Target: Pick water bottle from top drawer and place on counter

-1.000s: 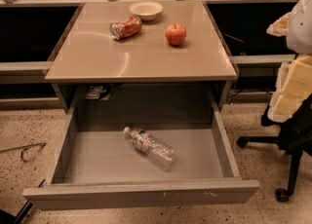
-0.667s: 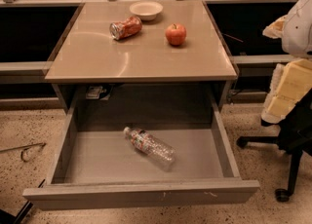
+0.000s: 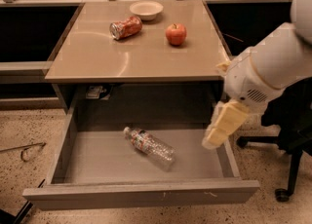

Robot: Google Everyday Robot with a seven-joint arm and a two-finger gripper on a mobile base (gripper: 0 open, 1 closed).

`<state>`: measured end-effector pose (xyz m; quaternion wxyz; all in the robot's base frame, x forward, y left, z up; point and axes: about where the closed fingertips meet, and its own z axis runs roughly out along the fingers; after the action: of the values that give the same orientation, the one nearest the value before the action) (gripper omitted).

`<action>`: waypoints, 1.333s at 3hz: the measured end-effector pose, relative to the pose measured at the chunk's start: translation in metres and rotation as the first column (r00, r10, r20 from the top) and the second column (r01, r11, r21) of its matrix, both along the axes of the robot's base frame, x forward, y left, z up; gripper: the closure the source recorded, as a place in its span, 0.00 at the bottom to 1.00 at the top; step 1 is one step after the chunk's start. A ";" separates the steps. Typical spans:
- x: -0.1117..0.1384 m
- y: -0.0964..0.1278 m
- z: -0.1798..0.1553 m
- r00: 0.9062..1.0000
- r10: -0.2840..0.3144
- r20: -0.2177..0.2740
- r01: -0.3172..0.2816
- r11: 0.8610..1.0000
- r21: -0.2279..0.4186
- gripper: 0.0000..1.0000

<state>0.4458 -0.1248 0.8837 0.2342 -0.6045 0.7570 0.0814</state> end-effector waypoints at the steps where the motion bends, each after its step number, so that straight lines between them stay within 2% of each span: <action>1: 0.012 0.009 0.001 0.999 -0.018 0.051 0.017 1.000 0.026 0.00; 3: 0.011 0.013 -0.002 0.998 -0.013 0.056 0.011 0.999 0.043 0.00; 4: 0.013 0.039 -0.033 0.999 0.012 0.040 -0.017 0.991 0.131 0.00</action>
Offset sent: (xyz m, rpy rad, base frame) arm 0.0111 0.0096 -0.0007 0.0270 -0.0470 -0.0161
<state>0.4586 -0.0857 0.8505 0.2879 -0.5946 0.7409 0.1209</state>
